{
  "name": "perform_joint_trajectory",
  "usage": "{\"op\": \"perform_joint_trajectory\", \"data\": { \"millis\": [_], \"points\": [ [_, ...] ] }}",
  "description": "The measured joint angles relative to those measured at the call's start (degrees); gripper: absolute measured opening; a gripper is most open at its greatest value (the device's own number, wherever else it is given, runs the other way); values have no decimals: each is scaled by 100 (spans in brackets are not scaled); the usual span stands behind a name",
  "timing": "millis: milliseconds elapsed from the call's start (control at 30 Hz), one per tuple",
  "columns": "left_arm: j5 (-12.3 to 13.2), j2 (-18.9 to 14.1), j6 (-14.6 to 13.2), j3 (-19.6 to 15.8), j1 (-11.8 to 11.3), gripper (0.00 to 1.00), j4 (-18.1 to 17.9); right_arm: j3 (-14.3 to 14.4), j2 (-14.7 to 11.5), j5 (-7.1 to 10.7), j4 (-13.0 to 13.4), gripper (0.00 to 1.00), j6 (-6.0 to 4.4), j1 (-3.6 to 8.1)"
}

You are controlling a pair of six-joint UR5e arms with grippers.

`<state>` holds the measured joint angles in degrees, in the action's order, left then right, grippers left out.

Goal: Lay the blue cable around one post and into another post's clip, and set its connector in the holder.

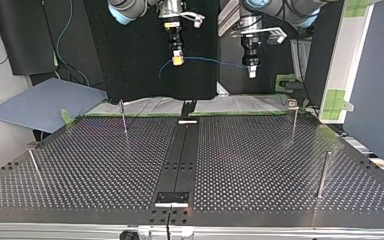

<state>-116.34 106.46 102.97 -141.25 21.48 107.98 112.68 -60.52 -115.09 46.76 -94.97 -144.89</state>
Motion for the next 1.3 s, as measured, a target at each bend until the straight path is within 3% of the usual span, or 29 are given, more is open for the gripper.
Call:
{"op": "perform_joint_trajectory", "data": {
  "millis": [467, 600, 833, 1133, 1300],
  "points": [
    [-121, -678, -93, 169, -174, 0, 676, -186, -685, 88, -276, 0, 89, 226],
    [-108, -865, -95, 205, -246, 0, 863, -208, -859, 193, -305, 0, 95, 275],
    [-97, -1185, -31, 360, -346, 0, 1182, -411, -1226, 436, -527, 0, 198, 353],
    [-117, -1650, 162, 565, -486, 0, 1649, -696, -1671, 673, -798, 0, 214, 431],
    [-130, -1863, 235, 702, -582, 0, 1861, -900, -1782, 805, -993, 0, 214, 449]
  ]
}}
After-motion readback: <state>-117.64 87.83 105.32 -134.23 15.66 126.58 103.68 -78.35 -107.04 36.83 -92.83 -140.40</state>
